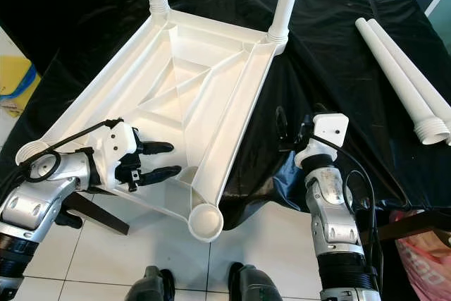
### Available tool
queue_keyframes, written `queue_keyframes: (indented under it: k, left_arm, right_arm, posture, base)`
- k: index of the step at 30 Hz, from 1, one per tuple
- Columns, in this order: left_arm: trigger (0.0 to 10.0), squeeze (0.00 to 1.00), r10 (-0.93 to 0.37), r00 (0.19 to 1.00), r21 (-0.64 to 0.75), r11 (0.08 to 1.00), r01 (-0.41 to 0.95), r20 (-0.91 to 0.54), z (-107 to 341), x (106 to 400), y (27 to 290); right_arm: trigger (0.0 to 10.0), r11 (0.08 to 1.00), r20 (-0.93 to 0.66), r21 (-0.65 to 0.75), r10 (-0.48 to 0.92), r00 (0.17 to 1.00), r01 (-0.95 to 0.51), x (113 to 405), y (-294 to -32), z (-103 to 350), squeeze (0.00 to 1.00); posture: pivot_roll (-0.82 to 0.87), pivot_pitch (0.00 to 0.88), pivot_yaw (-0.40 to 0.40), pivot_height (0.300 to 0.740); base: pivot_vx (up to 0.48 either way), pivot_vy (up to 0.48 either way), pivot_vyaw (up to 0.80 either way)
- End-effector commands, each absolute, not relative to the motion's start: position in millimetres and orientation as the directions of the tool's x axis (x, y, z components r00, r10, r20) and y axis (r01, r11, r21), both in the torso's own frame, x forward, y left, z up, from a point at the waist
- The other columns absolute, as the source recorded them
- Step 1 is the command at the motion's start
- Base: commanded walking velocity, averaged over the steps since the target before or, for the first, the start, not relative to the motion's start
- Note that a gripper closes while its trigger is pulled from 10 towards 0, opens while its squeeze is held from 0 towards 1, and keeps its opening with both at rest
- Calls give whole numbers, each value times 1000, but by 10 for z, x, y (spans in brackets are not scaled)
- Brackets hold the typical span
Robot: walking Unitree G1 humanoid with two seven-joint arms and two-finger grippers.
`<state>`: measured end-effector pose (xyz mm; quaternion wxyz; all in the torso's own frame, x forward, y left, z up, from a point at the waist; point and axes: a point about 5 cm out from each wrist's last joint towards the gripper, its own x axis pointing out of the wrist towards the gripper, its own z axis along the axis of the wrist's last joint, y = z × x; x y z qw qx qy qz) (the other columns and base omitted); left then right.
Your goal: Building children table
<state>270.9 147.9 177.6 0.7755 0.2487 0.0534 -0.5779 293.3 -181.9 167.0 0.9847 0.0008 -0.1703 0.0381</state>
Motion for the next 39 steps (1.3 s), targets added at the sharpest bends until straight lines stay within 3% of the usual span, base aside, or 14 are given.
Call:
queue_keyframes:
  k: [1, 6, 8, 13, 15, 18, 22, 29, 32, 39]
  left_arm:
    - [10000, 0, -852, 215, 281, 83, 956, -477, 1624, 2607, 1479]
    - [10000, 0, -792, 259, 314, 89, 945, -553, 1518, 2663, 1531]
    - [10000, 0, -732, 317, 353, 111, 929, -603, 1433, 2759, 1577]
    - [10000, 0, -696, 370, 385, 144, 912, -615, 1389, 2845, 1588]
    - [10000, 0, -665, 447, 433, 201, 879, -598, 1387, 2973, 1570]
    - [10000, 0, -654, 486, 455, 235, 859, -580, 1401, 3047, 1544]
    - [10000, 0, -642, 616, 471, 413, 779, -456, 1531, 3310, 1381]
    - [10000, 0, -634, 647, 475, 453, 754, -424, 1546, 3397, 1289]
    - [10000, 0, -636, 676, 470, 499, 728, -372, 1564, 3482, 1079]
    - [10000, 0, -669, 649, 442, 490, 751, -361, 1558, 3507, 920]
  right_arm:
    - [10000, 996, 305, 0, 84, 949, -88, 2885, -1805, 1605, 0]
    - [10000, 996, 301, 3, 85, 950, -91, 2870, -1796, 1629, 0]
    - [10000, 997, 302, 8, 75, 950, -82, 2874, -1801, 1653, 0]
    - [10000, 997, 298, 11, 71, 952, -78, 2872, -1806, 1666, 0]
    - [10000, 997, 291, 10, 67, 954, -73, 2873, -1821, 1672, 0]
    - [10000, 997, 288, 10, 64, 955, -70, 2876, -1825, 1678, 0]
    - [10000, 998, 286, 18, 45, 957, -53, 2888, -1829, 1704, 0]
    - [10000, 999, 286, 25, 36, 958, -45, 2896, -1827, 1719, 0]
    - [10000, 999, 291, 32, 30, 956, -41, 2915, -1813, 1751, 0]
    - [10000, 999, 297, 30, 30, 954, -41, 2943, -1798, 1789, 0]
  posture:
    - [13, 156, -37, 740]
    - [7, 171, -34, 740]
    - [0, 179, -33, 740]
    - [-3, 177, -30, 740]
    - [-7, 176, -30, 740]
    - [-9, 175, -30, 740]
    - [-22, 176, -22, 740]
    - [-29, 177, -19, 740]
    - [-33, 175, -21, 740]
    - [-39, 175, -19, 740]
  base:
    - [0, 0, 0]
    - [0, 0, 0]
    - [0, 0, 0]
    - [0, 0, 0]
    - [0, 0, 0]
    - [0, 0, 0]
    - [0, 0, 0]
    - [0, 0, 0]
    - [0, 0, 0]
    - [0, 0, 0]
